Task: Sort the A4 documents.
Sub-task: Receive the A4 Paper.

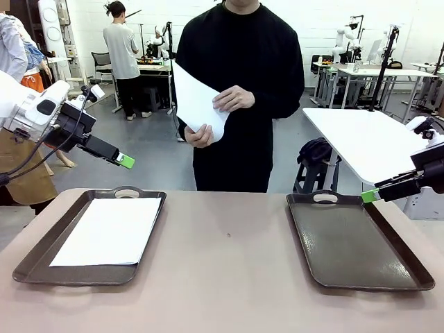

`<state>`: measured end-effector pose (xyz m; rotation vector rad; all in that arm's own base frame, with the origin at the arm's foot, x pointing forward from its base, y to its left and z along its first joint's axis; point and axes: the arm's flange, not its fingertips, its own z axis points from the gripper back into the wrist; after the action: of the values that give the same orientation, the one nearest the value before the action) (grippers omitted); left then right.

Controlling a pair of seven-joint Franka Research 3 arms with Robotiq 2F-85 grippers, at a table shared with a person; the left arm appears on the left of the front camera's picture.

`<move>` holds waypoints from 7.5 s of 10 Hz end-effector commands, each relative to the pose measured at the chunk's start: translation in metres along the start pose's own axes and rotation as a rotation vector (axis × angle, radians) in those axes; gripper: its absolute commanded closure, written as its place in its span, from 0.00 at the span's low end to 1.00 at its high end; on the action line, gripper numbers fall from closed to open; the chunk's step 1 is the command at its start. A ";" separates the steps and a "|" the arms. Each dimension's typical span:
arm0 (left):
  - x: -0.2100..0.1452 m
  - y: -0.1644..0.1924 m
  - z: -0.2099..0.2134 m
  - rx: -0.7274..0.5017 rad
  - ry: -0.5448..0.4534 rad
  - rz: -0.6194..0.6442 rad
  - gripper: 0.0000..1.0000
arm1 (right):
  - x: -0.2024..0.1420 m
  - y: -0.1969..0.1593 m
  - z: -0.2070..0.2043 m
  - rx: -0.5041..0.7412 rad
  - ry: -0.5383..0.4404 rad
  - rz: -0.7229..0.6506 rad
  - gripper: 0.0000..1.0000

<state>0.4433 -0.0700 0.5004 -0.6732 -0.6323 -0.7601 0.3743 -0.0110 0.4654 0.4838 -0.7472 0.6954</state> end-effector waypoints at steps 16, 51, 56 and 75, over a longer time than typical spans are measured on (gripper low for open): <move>-0.001 0.000 0.000 -0.007 -0.005 -0.005 0.00 | 0.000 -0.004 -0.005 0.019 -0.026 0.008 0.00; 0.029 0.058 -0.068 -0.197 -0.255 0.287 0.00 | 0.000 -0.004 -0.005 0.019 -0.026 0.008 0.00; 0.053 0.100 -0.155 -0.434 -0.216 0.626 0.00 | 0.000 -0.004 -0.005 0.019 -0.026 0.008 0.00; 0.075 0.109 -0.211 -0.656 -0.176 0.821 0.95 | 0.000 -0.004 -0.005 0.019 -0.026 0.008 0.00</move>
<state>0.6287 -0.1974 0.3847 -1.4716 -0.2057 -0.1418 0.3743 -0.0110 0.4656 0.4834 -0.7469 0.6959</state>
